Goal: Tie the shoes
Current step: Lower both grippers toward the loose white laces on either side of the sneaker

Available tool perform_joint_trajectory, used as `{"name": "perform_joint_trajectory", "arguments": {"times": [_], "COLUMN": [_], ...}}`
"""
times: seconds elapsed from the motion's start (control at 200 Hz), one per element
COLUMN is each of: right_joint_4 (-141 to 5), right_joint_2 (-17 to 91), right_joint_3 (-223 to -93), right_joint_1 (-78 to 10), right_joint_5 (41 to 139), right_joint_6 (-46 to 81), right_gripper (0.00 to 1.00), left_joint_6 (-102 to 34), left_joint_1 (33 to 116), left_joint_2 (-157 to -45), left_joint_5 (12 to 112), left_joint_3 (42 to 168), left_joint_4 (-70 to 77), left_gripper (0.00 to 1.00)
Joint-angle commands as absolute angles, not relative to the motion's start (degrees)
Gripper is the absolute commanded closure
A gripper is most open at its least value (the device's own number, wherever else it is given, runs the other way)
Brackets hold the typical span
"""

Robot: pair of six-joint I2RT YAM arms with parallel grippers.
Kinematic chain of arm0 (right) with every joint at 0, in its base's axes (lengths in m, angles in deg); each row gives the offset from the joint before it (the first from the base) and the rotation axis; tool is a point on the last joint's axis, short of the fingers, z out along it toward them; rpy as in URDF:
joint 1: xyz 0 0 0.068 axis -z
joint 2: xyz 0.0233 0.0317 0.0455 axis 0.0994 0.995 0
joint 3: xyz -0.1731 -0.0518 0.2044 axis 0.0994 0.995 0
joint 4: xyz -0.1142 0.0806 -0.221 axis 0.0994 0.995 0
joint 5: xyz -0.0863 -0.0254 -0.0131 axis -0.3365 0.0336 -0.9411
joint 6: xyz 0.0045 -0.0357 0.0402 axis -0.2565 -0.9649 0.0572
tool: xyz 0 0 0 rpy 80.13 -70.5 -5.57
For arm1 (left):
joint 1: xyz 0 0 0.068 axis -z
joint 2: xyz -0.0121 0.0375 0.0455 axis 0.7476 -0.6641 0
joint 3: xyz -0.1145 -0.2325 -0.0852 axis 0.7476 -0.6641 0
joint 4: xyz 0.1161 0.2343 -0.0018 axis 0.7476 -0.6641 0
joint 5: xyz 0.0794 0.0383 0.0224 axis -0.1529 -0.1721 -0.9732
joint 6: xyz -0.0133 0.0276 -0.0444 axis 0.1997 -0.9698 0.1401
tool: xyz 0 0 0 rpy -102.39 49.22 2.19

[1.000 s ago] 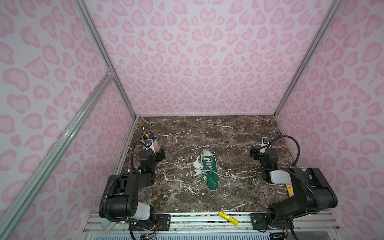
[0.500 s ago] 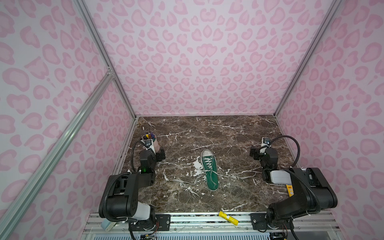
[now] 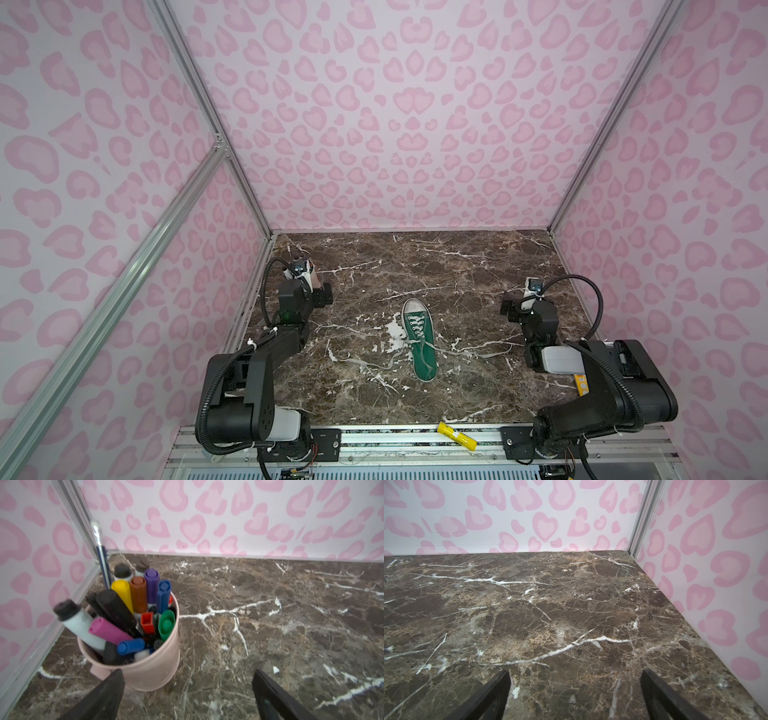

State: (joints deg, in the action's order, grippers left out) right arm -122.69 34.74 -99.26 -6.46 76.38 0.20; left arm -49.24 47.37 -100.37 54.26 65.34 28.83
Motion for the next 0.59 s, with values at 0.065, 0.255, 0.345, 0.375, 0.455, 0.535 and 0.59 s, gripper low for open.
{"name": "perform_joint_trajectory", "arguments": {"times": [0.065, 0.255, 0.345, 0.375, 0.455, 0.535, 0.59], "right_joint_4": [-121.59, -108.56, -96.76, -92.37, -77.14, -61.94, -51.74], "right_joint_2": [32.13, 23.25, 18.17, 16.73, 13.59, 11.74, 11.26], "right_joint_3": [-99.68, -103.00, -106.76, -108.37, -113.88, -119.22, -122.64], "right_joint_1": [-7.02, -10.09, -11.99, -12.74, -15.31, -18.13, -19.70], "right_joint_5": [77.51, 72.56, 69.65, 68.81, 65.54, 63.31, 63.66], "right_joint_6": [-1.21, -1.76, 1.82, 3.61, 10.40, 19.13, 24.66], "right_gripper": [0.00, 0.00, 0.00, 0.00, 0.00, 0.00, 0.00], "left_joint_6": [-48.50, -45.72, -43.44, -42.91, -39.22, -35.30, -32.18], "left_joint_1": [47.50, 48.38, 48.77, 48.95, 49.18, 49.30, 49.52], "left_joint_2": [-98.02, -91.55, -87.62, -86.46, -83.41, -81.20, -80.18], "left_joint_5": [55.49, 53.13, 51.71, 51.18, 49.41, 50.06, 49.28], "left_joint_3": [65.11, 65.47, 66.56, 67.22, 68.98, 70.84, 72.35], "left_joint_4": [26.32, 20.18, 13.55, 10.83, 2.40, -6.00, -12.28], "left_gripper": [0.02, 0.02, 0.03, 0.02, 0.03, 0.02, 0.01]}}
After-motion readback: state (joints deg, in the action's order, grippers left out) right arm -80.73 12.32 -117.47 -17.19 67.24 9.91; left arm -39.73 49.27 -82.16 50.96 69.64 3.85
